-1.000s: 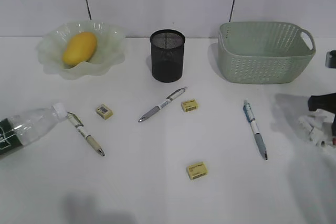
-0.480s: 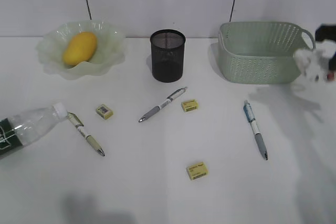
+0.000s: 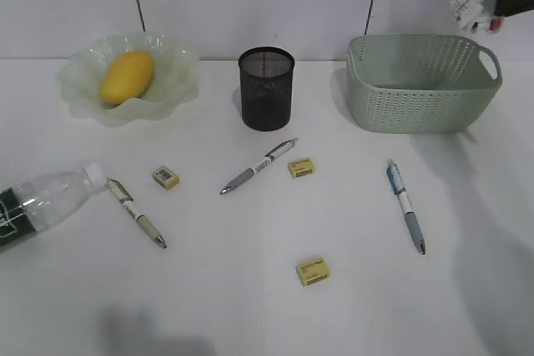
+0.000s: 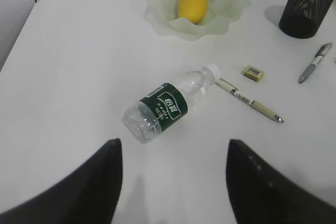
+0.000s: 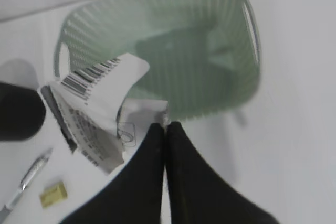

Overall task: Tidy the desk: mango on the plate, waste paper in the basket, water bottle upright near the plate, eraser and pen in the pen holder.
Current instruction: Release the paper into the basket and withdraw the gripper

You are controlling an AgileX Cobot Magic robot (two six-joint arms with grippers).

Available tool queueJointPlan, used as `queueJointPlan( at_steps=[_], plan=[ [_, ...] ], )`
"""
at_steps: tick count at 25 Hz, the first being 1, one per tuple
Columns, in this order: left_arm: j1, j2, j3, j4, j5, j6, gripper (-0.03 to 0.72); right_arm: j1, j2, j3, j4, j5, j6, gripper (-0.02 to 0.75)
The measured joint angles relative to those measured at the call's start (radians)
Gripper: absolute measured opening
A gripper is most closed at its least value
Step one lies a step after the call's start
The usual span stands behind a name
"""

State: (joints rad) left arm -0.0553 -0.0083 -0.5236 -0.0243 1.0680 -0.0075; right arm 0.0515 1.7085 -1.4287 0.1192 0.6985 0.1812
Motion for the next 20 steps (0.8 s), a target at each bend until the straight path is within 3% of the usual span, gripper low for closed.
queueJointPlan(
  at_steps=[13,15,20],
  plan=[
    [0.000,0.000,0.000,0.000,0.000,0.000,0.445,0.017,0.295,-0.193,0.011,-0.012,-0.032,0.023],
    [0.000,0.000,0.000,0.000,0.000,0.000,0.445,0.017,0.319,-0.207,0.011,-0.026,-0.034,0.090],
    [0.000,0.000,0.000,0.000,0.000,0.000,0.445,0.017,0.345,-0.229,0.007,-0.051,-0.040,0.484]
  ],
)
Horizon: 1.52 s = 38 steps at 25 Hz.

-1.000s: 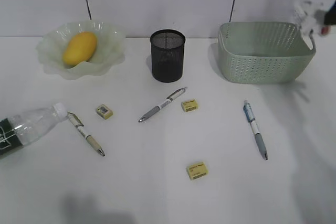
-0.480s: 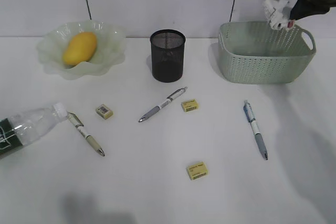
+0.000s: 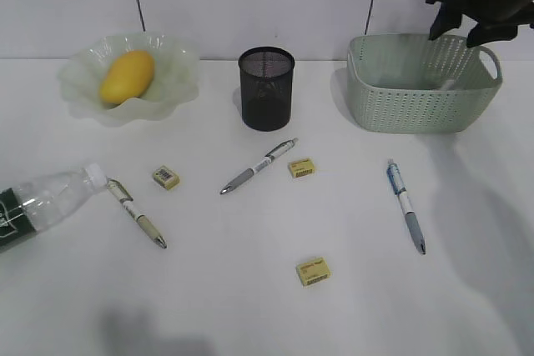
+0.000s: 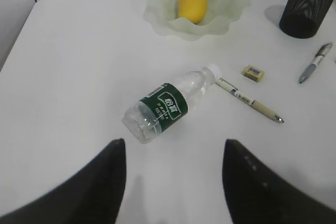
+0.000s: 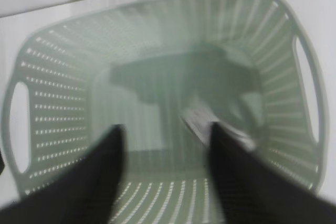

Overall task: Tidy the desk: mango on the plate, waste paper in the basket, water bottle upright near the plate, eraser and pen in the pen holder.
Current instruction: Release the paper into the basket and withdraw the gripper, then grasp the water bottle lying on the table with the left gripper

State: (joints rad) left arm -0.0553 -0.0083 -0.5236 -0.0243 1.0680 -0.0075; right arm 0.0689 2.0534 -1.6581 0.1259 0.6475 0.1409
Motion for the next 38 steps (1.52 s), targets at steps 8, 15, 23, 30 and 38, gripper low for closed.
queueJointPlan(
  at_steps=[8,15,23,30,38],
  plan=[
    [0.000,0.000,0.000,0.000,0.000,0.000,0.445,0.000,0.000,-0.075,-0.027,0.153,-0.061,0.603],
    [0.000,0.000,0.000,0.000,0.000,0.000,0.445,0.000,-0.035,-0.130,-0.032,0.321,-0.105,0.587],
    [0.000,0.000,0.000,0.000,0.000,-0.001,0.444,0.000,-0.169,-0.133,-0.035,0.419,-0.115,0.585],
    [0.000,0.000,0.000,0.000,0.000,-0.001,0.444,0.011,-0.327,-0.126,-0.038,0.490,-0.131,0.585],
    [0.000,0.000,0.000,0.000,0.000,-0.001,0.444,0.028,-0.576,0.102,-0.060,0.457,-0.131,0.585]
  ],
)
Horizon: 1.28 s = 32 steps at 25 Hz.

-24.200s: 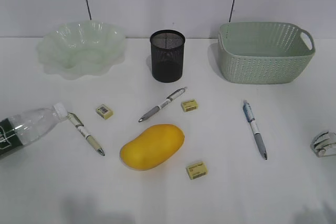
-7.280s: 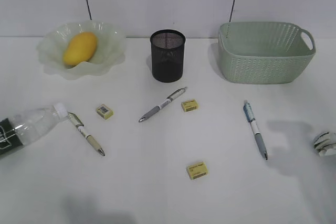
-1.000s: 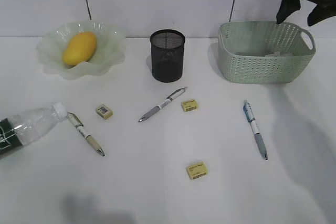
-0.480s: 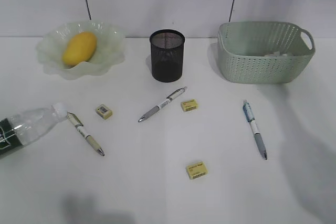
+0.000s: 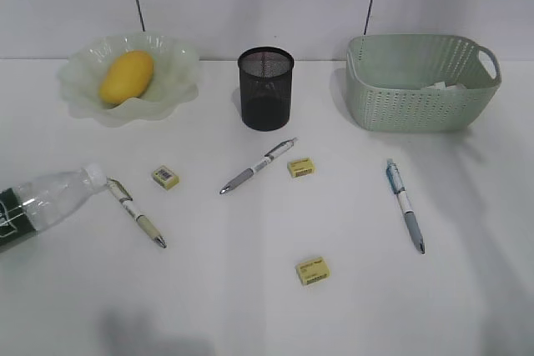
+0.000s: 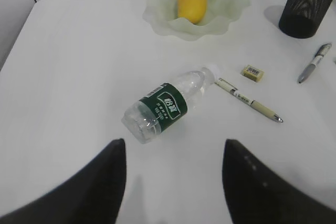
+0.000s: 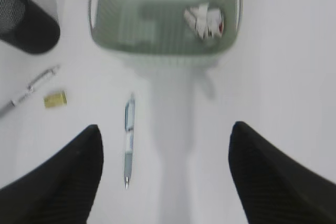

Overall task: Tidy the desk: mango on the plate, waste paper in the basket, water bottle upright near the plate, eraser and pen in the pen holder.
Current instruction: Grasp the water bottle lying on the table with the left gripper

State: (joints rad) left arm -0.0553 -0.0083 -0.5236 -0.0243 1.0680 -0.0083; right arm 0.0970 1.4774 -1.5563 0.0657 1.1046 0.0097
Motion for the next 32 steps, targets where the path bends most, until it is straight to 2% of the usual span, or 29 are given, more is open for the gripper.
queueJointPlan(
  at_steps=[8,15,24,32],
  plan=[
    [0.000,0.000,0.000,0.000,0.000,0.000,0.444,0.000,-0.283,0.394,-0.008,-0.089,-0.001,0.585],
    [0.000,0.000,0.000,0.000,0.000,0.000,0.444,0.000,-0.590,0.668,-0.009,-0.095,-0.002,0.585],
    [0.000,0.000,0.000,0.000,0.000,0.000,0.444,0.000,-1.067,0.850,-0.008,-0.086,-0.002,0.585],
    [0.000,0.000,0.000,0.000,0.000,0.000,0.444,0.001,-1.241,0.984,-0.066,-0.050,-0.010,0.585]
  ],
)
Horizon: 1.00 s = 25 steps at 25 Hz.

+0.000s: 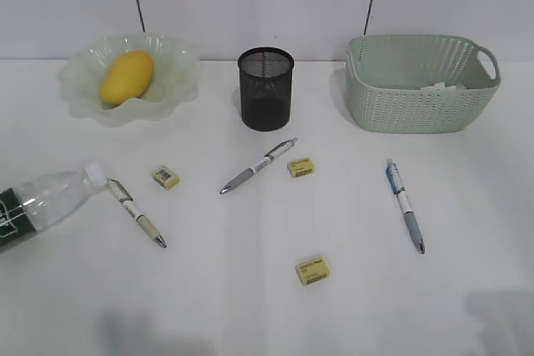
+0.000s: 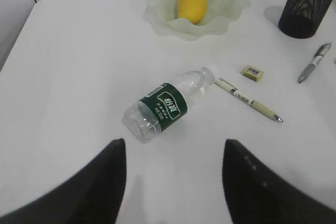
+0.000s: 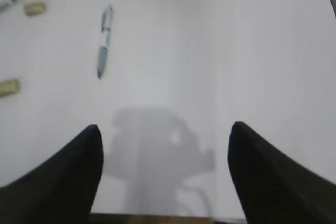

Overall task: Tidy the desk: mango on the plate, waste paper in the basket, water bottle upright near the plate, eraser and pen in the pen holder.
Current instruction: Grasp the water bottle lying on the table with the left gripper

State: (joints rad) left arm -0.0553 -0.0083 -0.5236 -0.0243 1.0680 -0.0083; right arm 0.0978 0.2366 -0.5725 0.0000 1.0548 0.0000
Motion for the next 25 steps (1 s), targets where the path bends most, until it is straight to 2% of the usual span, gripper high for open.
queueJointPlan(
  at_steps=[4,17,25],
  plan=[
    [0.000,0.000,0.000,0.000,0.000,0.000,0.444,0.000,-0.001,0.065,-0.034,-0.001,-0.006,0.585],
    [0.000,0.000,0.000,0.000,0.000,0.000,0.444,0.000,-0.016,0.067,-0.030,-0.012,-0.009,0.584],
    [0.000,0.000,0.000,0.000,0.000,0.000,0.444,0.000,-0.206,0.067,-0.018,-0.008,-0.009,0.584]
  ],
)
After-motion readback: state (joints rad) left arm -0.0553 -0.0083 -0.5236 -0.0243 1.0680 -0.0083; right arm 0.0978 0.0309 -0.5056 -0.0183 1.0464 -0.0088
